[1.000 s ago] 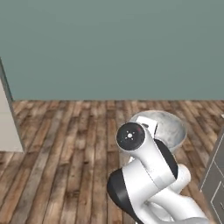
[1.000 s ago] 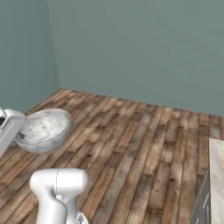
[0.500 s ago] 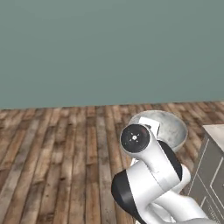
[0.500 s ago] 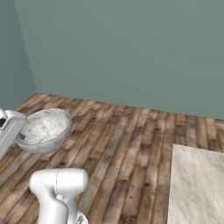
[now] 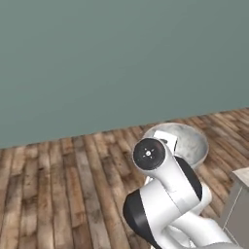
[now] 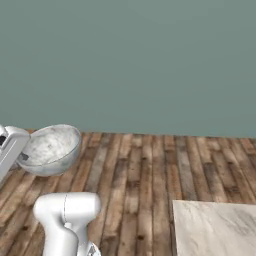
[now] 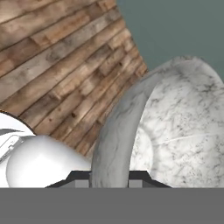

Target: Pick up the bowls from the cabinet and place each bowl in front of a stool on the dining counter.

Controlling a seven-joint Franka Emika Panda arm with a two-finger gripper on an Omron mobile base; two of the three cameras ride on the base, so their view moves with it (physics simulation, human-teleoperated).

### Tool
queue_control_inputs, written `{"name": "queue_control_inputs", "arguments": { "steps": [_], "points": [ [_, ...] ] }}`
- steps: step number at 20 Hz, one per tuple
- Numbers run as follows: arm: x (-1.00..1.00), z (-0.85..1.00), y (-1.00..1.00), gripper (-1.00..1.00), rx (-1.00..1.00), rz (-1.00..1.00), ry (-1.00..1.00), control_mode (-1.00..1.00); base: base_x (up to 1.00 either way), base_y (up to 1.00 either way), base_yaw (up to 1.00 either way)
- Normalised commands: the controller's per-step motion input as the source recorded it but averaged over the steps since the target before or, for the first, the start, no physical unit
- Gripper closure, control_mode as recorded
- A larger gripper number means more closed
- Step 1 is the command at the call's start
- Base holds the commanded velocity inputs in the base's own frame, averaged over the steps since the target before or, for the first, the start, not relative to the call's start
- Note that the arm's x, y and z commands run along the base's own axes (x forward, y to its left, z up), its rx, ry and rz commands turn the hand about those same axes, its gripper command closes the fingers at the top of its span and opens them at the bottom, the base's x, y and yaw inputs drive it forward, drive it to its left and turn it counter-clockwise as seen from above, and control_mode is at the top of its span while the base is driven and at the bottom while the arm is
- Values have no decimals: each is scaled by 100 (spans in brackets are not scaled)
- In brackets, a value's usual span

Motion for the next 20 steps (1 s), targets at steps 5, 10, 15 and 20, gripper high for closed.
{"name": "queue_control_inputs", "arguments": {
  "steps": [5, 10, 15, 20],
  "points": [
    [0, 0, 0, 100, 0, 0, 0, 100, 100, 4, -20],
    [0, 0, 0, 100, 0, 0, 0, 100, 100, 39, -26],
    [0, 0, 0, 100, 0, 0, 0, 100, 100, 60, -40],
    [0, 0, 0, 100, 0, 0, 0, 100, 100, 46, -51]
  ]
}}
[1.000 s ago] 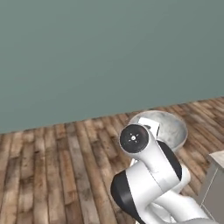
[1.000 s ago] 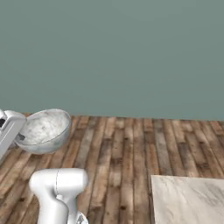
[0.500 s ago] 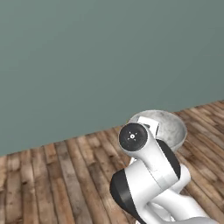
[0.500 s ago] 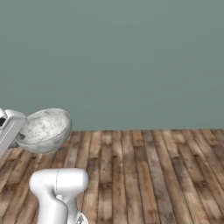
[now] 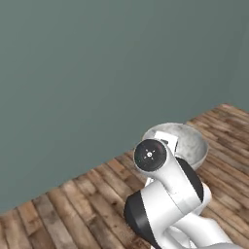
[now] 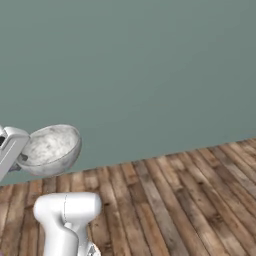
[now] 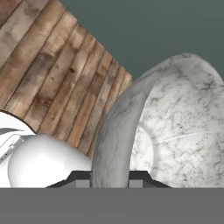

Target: Pick up the bowls from the cabinet and place each bowl in front of a stool on the dining counter.

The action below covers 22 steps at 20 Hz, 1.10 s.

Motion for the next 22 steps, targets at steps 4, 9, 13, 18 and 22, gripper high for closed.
{"name": "queue_control_inputs", "arguments": {
  "steps": [4, 9, 13, 18, 22],
  "points": [
    [0, 0, 0, 100, 0, 0, 0, 100, 98, 24, -65],
    [0, 0, 0, 100, 0, 0, 0, 100, 71, 0, -73],
    [0, 0, 0, 100, 0, 0, 0, 100, 63, 0, -76],
    [0, 0, 0, 100, 0, 0, 0, 100, 66, 0, -74],
    [0, 0, 0, 100, 0, 0, 0, 100, 65, 0, -74]
  ]
}}
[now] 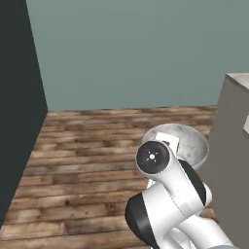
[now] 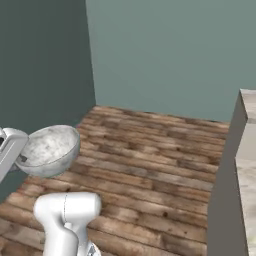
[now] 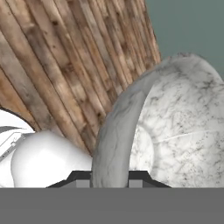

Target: Pick up the bowls from the cabinet and place each bowl in front of a stool on the dining counter.

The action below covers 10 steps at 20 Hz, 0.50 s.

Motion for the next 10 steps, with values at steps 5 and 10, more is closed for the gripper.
{"name": "queue_control_inputs", "arguments": {
  "steps": [5, 10],
  "points": [
    [0, 0, 0, 100, 0, 0, 0, 100, 88, 13, -66],
    [0, 0, 0, 100, 0, 0, 0, 100, 100, 43, -54]
  ]
}}
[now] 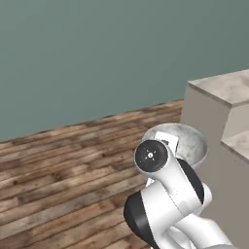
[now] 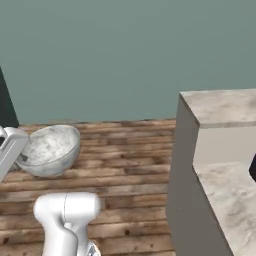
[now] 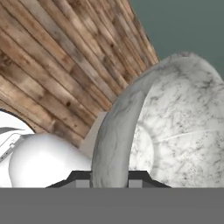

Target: Pick up the bowls from the cabinet and place each bowl in front of a stool on the dining counter.

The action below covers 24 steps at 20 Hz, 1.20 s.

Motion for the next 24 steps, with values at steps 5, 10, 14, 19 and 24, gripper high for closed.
{"name": "queue_control_inputs", "arguments": {
  "steps": [5, 10, 14, 19, 24],
  "points": [
    [0, 0, 0, 100, 0, 0, 0, 100, 100, 46, -49],
    [0, 0, 0, 100, 0, 0, 0, 100, 100, 56, -49],
    [0, 0, 0, 100, 0, 0, 0, 100, 100, 59, -50],
    [0, 0, 0, 100, 0, 0, 0, 100, 100, 62, -51],
    [0, 0, 0, 100, 0, 0, 0, 100, 100, 68, -51]
  ]
}}
